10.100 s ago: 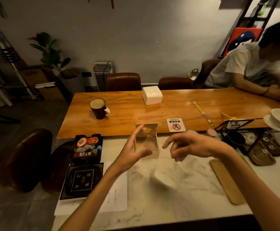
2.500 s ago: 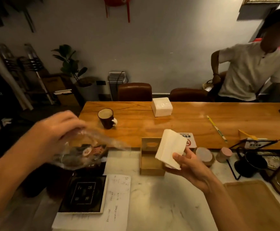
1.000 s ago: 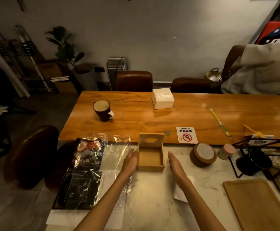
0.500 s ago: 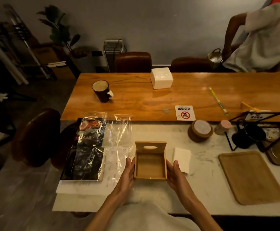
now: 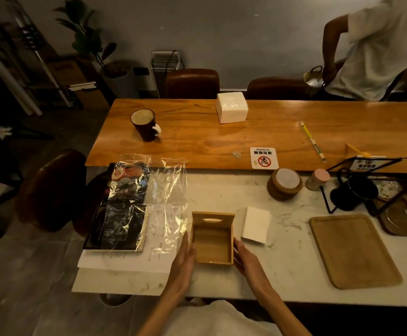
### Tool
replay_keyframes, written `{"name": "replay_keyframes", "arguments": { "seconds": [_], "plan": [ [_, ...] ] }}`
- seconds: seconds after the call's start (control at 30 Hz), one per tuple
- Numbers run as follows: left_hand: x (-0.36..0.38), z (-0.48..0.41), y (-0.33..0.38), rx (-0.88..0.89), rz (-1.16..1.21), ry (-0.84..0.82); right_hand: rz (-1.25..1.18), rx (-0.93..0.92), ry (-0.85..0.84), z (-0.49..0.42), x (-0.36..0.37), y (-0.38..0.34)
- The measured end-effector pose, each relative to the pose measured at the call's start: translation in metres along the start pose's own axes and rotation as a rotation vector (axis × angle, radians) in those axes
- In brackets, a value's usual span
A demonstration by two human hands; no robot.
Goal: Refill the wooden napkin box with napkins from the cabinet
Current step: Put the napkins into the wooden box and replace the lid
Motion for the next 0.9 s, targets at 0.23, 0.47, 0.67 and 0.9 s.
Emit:
{"name": "replay_keyframes", "arguments": {
  "seconds": [0.23, 0.47, 0.67, 0.9],
  "plan": [
    [0.082, 0.043, 0.072, 0.234, -0.048, -0.027, 0.679, -0.355, 0.344, -0.073, -0.090, -0.074],
    [0.179, -0.035, 0.031, -0.480, 0.424, 0.020, 1.010, 0.143, -0.037, -0.154, -0.113, -0.061],
    [0.172, -0.046, 0.007, -0.391, 0.218, -0.004, 0.890, 0.319, -0.105, -0.112, -0.154, -0.015],
    [0.184, -0.038, 0.013, 0.107, -0.286, -0.200, 0.326, -0.209, 0.002, -0.033, -0.176, 0.021]
  ]
}}
Point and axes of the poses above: each hand's wrist, its own z-axis away from the middle knuckle, its own x-axis out of the palm, y = z × x, the point moved 7 cm from there along -z, towards the middle knuckle, and after that the axes turned 9 degrees about -z, right-handed, at the moved point
